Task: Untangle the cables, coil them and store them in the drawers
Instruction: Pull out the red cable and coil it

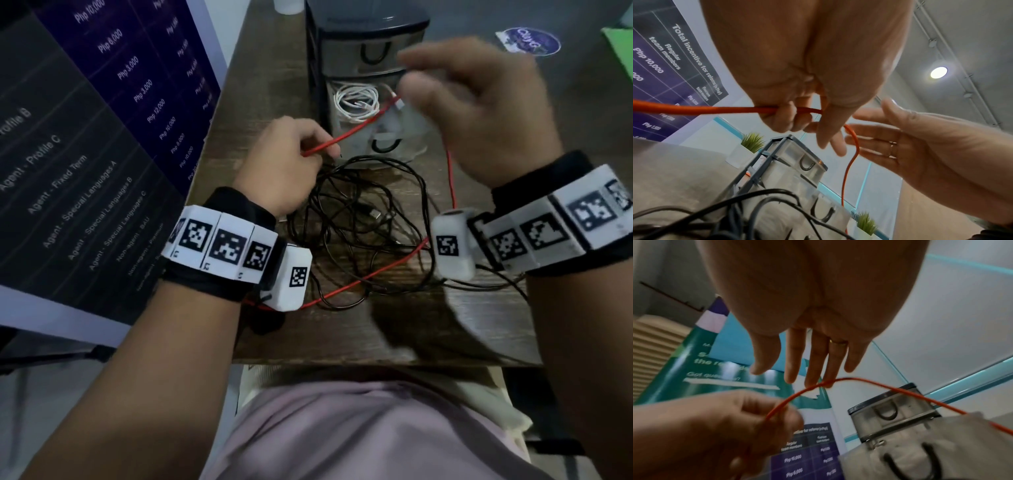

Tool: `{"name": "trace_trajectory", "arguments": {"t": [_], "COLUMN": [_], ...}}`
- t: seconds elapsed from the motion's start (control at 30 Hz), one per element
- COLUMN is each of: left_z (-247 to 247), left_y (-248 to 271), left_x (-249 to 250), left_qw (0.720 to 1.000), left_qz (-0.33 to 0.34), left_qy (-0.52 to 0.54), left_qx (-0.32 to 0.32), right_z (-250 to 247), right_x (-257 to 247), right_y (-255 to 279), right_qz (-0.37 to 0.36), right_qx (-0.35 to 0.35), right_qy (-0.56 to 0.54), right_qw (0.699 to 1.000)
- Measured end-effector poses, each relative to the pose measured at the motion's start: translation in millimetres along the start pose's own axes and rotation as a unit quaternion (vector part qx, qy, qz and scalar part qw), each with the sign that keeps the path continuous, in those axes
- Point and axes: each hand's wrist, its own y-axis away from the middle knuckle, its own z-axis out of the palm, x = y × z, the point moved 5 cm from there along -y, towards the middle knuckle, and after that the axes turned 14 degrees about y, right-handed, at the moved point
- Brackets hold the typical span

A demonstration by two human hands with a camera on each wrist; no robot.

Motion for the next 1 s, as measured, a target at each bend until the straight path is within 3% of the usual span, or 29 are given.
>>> {"name": "trace_trajectory", "arguments": {"t": [0.13, 0.23, 0.33, 0.5, 0.57, 0.7, 0.8, 0.87, 1.0], "left_z": [1, -4, -4, -25, -33, -38, -30, -22, -16], "left_y": [3, 6, 9, 15, 17, 15, 11, 8, 9], "left_x": [18, 23, 15, -20, -26, -10, 7, 15, 21], "left_qw": [0.997, 0.992, 0.991, 0.993, 0.993, 0.992, 0.991, 0.989, 0.983], "left_qz": [0.07, 0.106, 0.08, -0.027, -0.034, 0.027, 0.069, 0.091, 0.122], "left_qy": [0.026, 0.064, 0.104, 0.111, 0.108, 0.114, 0.11, 0.117, 0.133], "left_qx": [-0.009, -0.002, -0.033, 0.009, 0.019, 0.044, 0.033, 0.019, 0.018], "right_z": [28, 38, 36, -2, -13, -10, 4, 17, 38], "right_x": [-32, -33, -25, 12, 27, 31, -3, -25, -36], "right_y": [10, 10, 4, -13, -14, -10, -2, 5, 8], "right_qz": [-0.06, -0.057, -0.05, 0.033, 0.07, 0.085, -0.038, -0.11, -0.084], "right_qx": [-0.14, -0.192, -0.187, -0.009, 0.013, -0.003, -0.019, -0.065, -0.171], "right_qy": [0.022, 0.02, 0.059, 0.106, 0.136, 0.144, 0.133, 0.111, 0.049], "right_qw": [0.988, 0.98, 0.979, 0.994, 0.988, 0.986, 0.99, 0.986, 0.981]}}
